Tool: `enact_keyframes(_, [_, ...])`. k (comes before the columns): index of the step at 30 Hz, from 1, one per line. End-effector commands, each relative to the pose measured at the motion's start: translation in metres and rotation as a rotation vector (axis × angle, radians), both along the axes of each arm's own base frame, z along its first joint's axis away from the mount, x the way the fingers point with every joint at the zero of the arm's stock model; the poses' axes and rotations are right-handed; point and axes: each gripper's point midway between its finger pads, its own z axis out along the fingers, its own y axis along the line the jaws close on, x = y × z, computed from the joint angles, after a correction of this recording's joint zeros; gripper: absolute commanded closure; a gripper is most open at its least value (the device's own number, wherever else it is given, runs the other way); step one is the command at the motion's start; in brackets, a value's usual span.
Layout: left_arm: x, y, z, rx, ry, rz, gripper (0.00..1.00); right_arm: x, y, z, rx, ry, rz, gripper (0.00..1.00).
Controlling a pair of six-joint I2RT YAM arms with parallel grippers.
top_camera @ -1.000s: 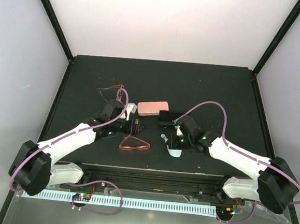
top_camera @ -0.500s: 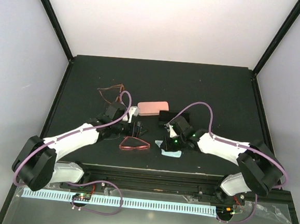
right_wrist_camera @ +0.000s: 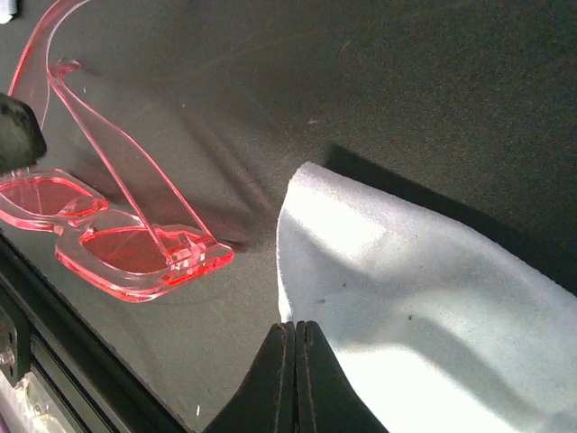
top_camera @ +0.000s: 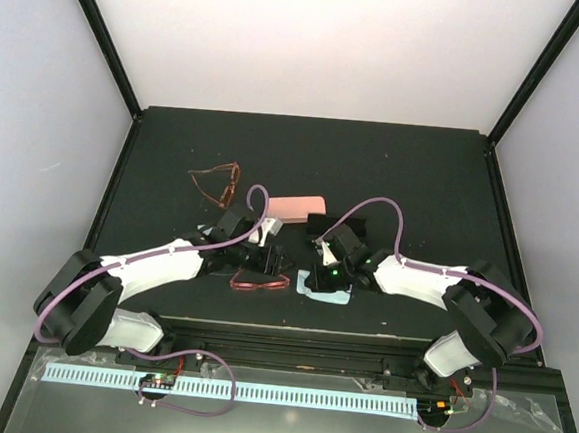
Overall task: Organize the sunglasses
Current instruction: Move the sunglasses to the center of the board.
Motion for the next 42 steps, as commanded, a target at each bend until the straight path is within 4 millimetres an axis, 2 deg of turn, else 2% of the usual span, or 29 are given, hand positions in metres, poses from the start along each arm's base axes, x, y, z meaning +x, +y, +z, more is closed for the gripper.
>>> enact_keyframes(1, [-0.008,-0.022,0.008,-0.079,0.024,-0.052,0.43,0.008,-0.003,-0.003,-0.022,-0.029,-0.050,0.99])
enact_keyframes(5, [-0.023,-0.032,0.001,-0.093,0.068,-0.095,0.50,0.014,-0.016,-0.008,-0.087,-0.049,-0.108,0.99])
enact_keyframes(11, [-0.044,-0.036,-0.026,-0.058,0.162,-0.129,0.57,0.016,-0.024,-0.012,-0.124,-0.052,-0.147,0.99])
enact_keyframes(15, [-0.046,-0.031,-0.040,-0.011,0.196,-0.111,0.58,0.017,-0.028,-0.013,-0.145,-0.056,-0.156,0.99])
enact_keyframes(18, [-0.038,-0.016,-0.051,0.099,0.184,-0.047,0.58,0.017,-0.028,-0.012,-0.156,-0.060,-0.152,0.99])
enact_keyframes(25, [-0.013,0.039,-0.070,0.400,0.083,0.144,0.58,0.015,-0.023,-0.010,-0.190,-0.085,-0.119,0.99])
enact_keyframes(27, [-0.010,0.034,-0.066,0.386,0.054,0.113,0.58,0.016,-0.021,-0.009,-0.205,-0.098,-0.114,0.99])
enact_keyframes(32, [-0.017,-0.013,-0.038,0.127,0.055,-0.020,0.53,0.026,-0.021,-0.002,-0.250,-0.152,-0.107,0.99])
enact_keyframes(34, [-0.019,-0.023,-0.036,0.079,0.075,-0.040,0.52,0.031,-0.023,0.000,-0.272,-0.176,-0.107,0.99])
enact_keyframes(38, [-0.017,-0.029,-0.041,0.059,0.102,-0.036,0.54,0.036,-0.016,0.007,-0.260,-0.200,-0.083,0.99])
enact_keyframes(42, [-0.012,-0.019,-0.044,0.094,0.083,0.024,0.58,0.024,0.004,0.012,-0.147,-0.150,-0.020,0.99])
